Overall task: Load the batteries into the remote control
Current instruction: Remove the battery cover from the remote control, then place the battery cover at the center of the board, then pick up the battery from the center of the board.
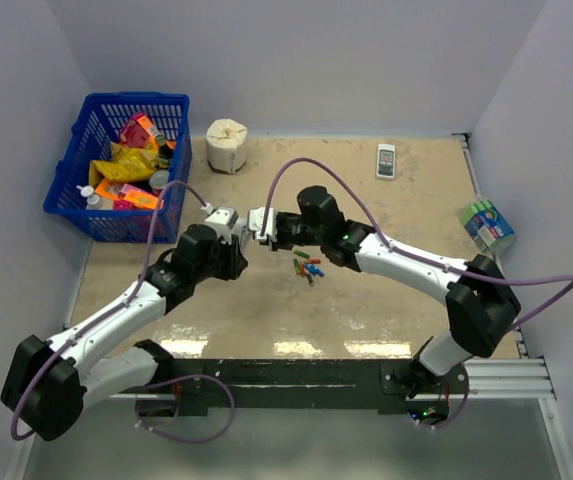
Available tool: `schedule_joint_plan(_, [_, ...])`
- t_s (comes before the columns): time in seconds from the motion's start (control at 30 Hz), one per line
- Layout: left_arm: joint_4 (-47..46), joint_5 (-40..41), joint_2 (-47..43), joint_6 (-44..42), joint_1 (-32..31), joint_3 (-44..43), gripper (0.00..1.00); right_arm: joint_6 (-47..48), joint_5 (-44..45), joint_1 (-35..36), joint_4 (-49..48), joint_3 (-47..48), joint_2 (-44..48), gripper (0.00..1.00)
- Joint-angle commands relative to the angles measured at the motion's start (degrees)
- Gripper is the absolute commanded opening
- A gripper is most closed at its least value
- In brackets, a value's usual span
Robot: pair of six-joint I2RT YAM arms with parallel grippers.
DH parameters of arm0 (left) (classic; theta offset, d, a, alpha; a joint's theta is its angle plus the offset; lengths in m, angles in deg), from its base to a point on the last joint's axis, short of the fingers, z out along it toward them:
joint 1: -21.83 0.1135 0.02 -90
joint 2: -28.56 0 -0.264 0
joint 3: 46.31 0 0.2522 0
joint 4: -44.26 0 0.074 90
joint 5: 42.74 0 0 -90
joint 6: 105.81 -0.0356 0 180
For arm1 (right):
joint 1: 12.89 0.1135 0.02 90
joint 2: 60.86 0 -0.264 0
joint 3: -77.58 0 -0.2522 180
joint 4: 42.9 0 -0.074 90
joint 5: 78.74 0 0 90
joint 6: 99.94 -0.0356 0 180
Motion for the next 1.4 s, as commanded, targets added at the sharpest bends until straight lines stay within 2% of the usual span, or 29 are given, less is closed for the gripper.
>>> schedule_joint_plan(0.0, [-3.3,-0.2,1.0,-0.6,0.4,-2.7,0.0,-2.0,-1.6,0.0,0.4,0.7,-2.5,0.21])
schedule_joint_plan(0.57, [-6.4,-8.2,15.1,0.6,0.4,-1.1,0.0,-9.3,-5.0,-6.2,-4.1,1.3,-13.4,0.18])
schedule_joint_plan(0.8, [-5.6,-6.6,20.5,0.9,0.7,-2.0,0.0,-12.9,-4.4,-8.1,-4.0,2.4,-15.9,0.17])
schedule_joint_plan(0.97, [-5.3,-3.9,16.5,1.6,2.1,-0.9,0.0,-17.1,-1.6,-8.0,-4.2,2.1,-13.2,0.19])
schedule_joint_plan(1.07, [-6.1,-2.2,12.1,1.7,2.3,0.2,0.0,-22.7,1.0,-8.1,-2.4,2.7,-11.1,0.27])
schedule_joint_plan(1.1, [-6.8,-1.6,10.8,1.7,2.4,0.6,0.0,-24.0,2.0,-8.1,-1.6,3.0,-10.6,0.35])
schedule_joint_plan(1.37, [-15.2,0.7,-8.9,0.7,3.2,8.2,0.0,-37.4,7.3,-8.1,12.9,6.9,-6.8,0.51])
